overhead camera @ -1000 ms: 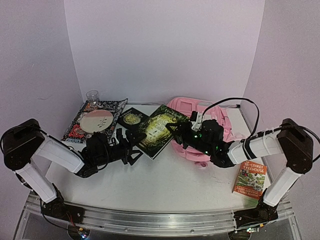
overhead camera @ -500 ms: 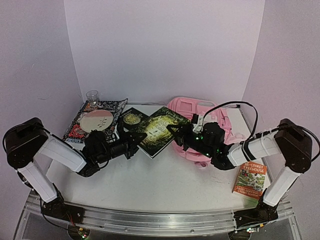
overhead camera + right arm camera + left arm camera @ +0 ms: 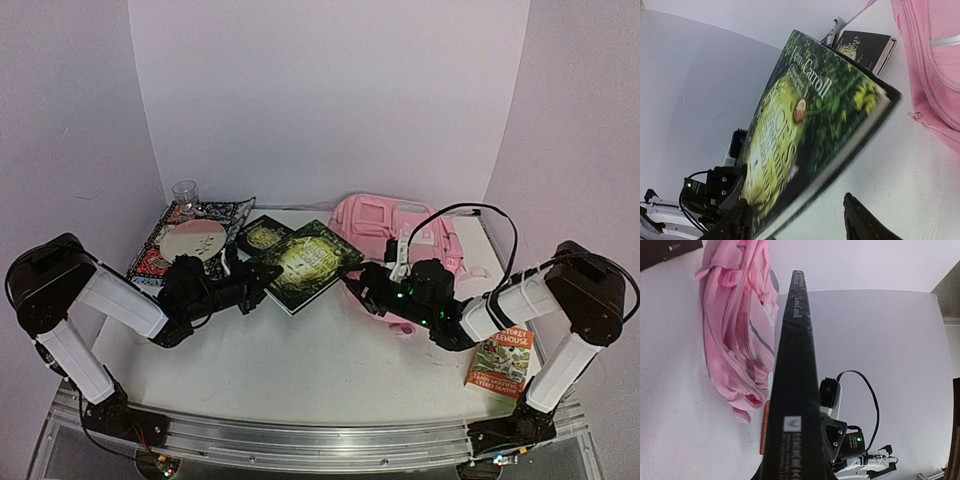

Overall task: Pack the student bag
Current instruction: Pass from the right arm to the left, then grab the largest pocket of the student bag.

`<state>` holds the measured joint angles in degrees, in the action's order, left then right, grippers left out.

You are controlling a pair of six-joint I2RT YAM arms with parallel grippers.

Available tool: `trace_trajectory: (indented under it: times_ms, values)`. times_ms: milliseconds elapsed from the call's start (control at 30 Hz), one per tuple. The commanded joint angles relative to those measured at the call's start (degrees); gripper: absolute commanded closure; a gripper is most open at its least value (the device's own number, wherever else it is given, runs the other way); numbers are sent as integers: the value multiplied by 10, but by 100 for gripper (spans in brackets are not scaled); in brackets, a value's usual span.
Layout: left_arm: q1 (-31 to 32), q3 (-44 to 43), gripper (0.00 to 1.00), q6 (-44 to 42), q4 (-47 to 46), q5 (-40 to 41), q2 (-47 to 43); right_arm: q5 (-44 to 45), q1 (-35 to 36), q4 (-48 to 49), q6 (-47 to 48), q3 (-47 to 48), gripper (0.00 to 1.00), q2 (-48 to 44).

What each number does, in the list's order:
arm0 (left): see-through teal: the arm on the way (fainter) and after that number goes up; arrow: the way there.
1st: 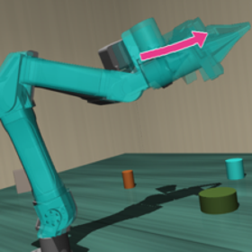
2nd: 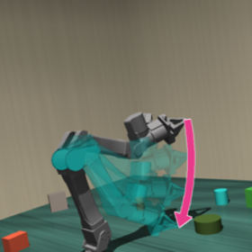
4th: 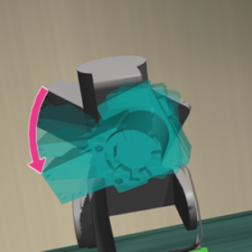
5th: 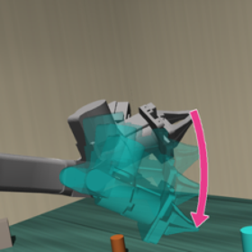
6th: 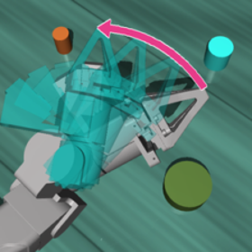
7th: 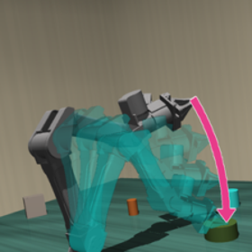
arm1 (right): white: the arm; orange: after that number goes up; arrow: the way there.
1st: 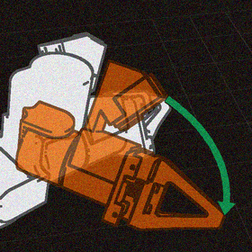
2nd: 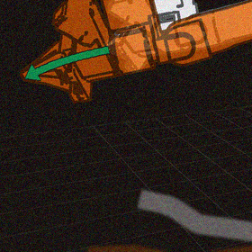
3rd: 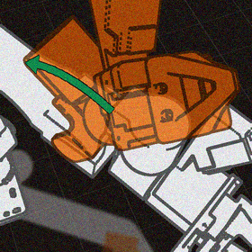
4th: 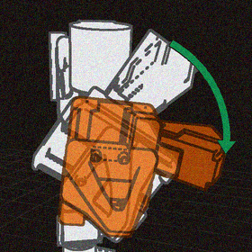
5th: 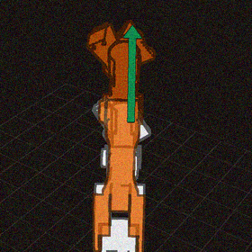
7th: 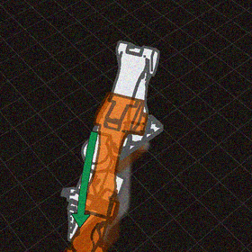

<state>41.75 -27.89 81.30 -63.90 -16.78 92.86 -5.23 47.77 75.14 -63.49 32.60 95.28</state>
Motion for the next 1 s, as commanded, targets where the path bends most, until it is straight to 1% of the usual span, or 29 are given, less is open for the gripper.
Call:
trace_trajectory:
  times_ms: [0, 67, 133, 167, 233, 300, 333, 400, 467, 500, 600, 700, 800, 967]
  values:
    - [-31, -1, 100, -25, -49, -15, -18, -36, -9, 218, 76, -26, 26, -35]
    - [-38, -1, 100, -37, -49, -23, -24, -63, -21, 182, 100, -37, 18, -45]
    - [-46, -2, 100, -45, -49, -37, -29, -87, -36, 117, 130, -39, 11, -68]
    - [-50, -1, 100, -48, -49, -43, -32, -96, -41, 73, 152, -35, 8, -84]
    - [-57, 0, 100, -52, -46, -57, -38, -80, -44, -82, 229, -5, 3, -129]
    - [-65, -1, 100, -55, -40, -77, -38, -37, -44, -234, 307, 37, 2, -170]
    - [-68, -3, 100, -59, -35, -92, -38, -11, -44, -288, 340, 56, 2, -186]
    - [-71, -7, 100, -63, -30, -104, -36, 45, -45, -373, 401, 84, 2, -211]
    - [-71, -8, 100, -70, -24, -112, -35, 123, -45, -462, 437, 123, 2, -224]
    - [-71, -9, 100, -72, -19, -116, -35, 136, -45, -498, 466, 141, 2, -223]
    - [-71, -15, 100, -81, -5, -132, -33, 181, -45, -594, 564, 194, 2, -209]
    - [-71, -14, 100, -92, 11, -138, -37, 246, -45, -695, 611, 240, 2, -193]
    - [-71, -18, 100, -114, 50, -145, -47, 253, -45, -766, 667, 247, 2, -189]
    - [-72, -14, 100, -147, 107, -139, -76, 259, -45, -861, 708, 252, 2, -155]
